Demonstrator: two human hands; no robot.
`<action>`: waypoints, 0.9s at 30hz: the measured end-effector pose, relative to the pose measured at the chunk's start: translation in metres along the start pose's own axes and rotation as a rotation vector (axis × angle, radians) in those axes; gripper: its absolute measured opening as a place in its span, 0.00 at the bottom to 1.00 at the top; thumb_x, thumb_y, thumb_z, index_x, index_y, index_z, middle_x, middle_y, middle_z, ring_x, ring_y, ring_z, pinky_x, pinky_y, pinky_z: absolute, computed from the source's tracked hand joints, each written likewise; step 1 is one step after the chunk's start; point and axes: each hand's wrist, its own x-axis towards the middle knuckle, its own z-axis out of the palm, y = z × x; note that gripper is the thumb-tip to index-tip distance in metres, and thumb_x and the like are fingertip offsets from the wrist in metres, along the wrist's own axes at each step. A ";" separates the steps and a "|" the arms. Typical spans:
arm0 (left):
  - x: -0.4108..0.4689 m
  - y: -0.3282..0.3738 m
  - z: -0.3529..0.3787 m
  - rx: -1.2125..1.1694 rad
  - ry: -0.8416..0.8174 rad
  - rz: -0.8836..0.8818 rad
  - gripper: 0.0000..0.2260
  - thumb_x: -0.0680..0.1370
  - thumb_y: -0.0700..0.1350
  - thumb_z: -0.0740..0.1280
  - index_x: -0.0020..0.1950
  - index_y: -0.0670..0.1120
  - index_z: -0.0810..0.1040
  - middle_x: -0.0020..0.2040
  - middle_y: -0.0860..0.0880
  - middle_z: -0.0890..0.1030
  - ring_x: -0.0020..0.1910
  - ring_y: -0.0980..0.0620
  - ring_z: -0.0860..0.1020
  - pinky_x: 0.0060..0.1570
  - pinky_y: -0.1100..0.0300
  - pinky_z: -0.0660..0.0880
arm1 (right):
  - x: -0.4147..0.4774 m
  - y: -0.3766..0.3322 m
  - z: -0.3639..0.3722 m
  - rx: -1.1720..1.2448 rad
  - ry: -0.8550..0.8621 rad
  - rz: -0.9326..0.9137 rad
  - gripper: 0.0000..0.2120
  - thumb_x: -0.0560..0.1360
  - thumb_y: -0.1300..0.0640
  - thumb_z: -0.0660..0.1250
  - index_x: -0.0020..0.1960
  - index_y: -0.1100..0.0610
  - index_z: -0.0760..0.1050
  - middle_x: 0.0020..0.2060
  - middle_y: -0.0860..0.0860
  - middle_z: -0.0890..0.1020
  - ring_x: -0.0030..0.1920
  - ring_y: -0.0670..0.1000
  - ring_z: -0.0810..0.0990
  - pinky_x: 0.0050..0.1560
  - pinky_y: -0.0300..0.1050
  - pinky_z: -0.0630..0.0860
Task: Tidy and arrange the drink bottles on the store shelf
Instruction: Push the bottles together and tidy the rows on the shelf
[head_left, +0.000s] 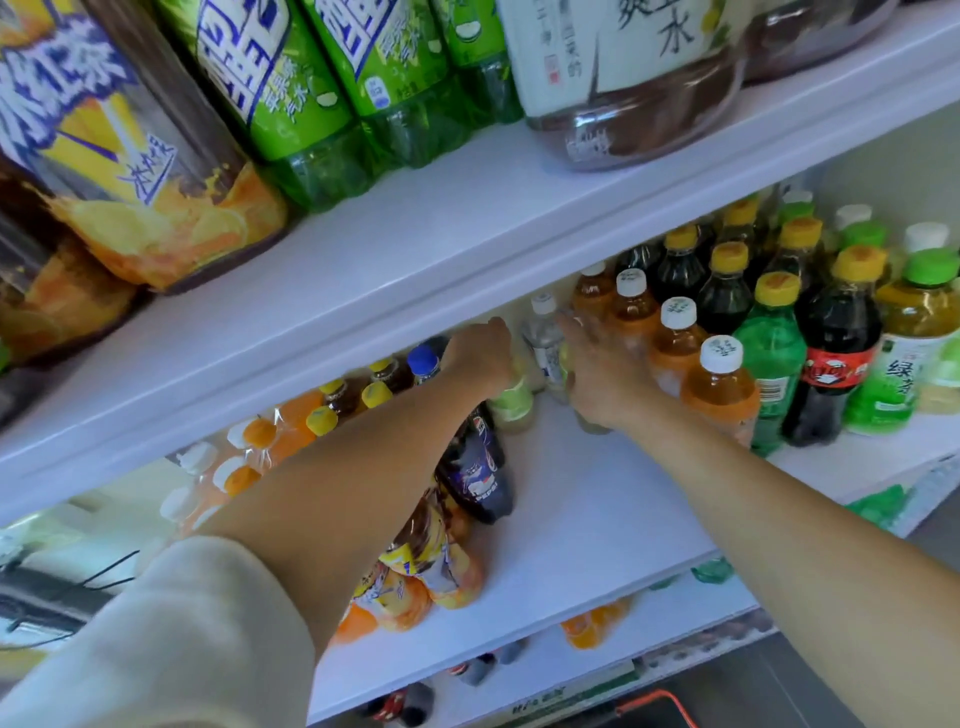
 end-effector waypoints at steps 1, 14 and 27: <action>0.004 0.000 0.003 0.030 -0.006 -0.008 0.13 0.79 0.41 0.63 0.61 0.38 0.68 0.54 0.39 0.78 0.48 0.43 0.76 0.39 0.53 0.68 | 0.003 0.001 0.002 -0.017 -0.009 -0.003 0.38 0.74 0.65 0.65 0.79 0.52 0.51 0.78 0.55 0.51 0.74 0.61 0.60 0.66 0.55 0.66; 0.022 0.000 0.001 0.082 0.039 -0.041 0.10 0.78 0.34 0.63 0.39 0.42 0.66 0.36 0.50 0.69 0.37 0.50 0.72 0.41 0.57 0.69 | -0.033 0.002 -0.003 0.131 0.205 -0.024 0.14 0.75 0.65 0.66 0.60 0.57 0.74 0.55 0.59 0.79 0.52 0.63 0.78 0.48 0.50 0.74; -0.057 0.034 -0.031 -0.532 0.013 0.108 0.14 0.81 0.47 0.63 0.64 0.44 0.78 0.58 0.46 0.80 0.61 0.44 0.77 0.56 0.59 0.74 | -0.149 -0.010 -0.034 0.605 0.438 0.082 0.11 0.76 0.58 0.69 0.57 0.47 0.77 0.43 0.43 0.78 0.41 0.44 0.74 0.41 0.36 0.70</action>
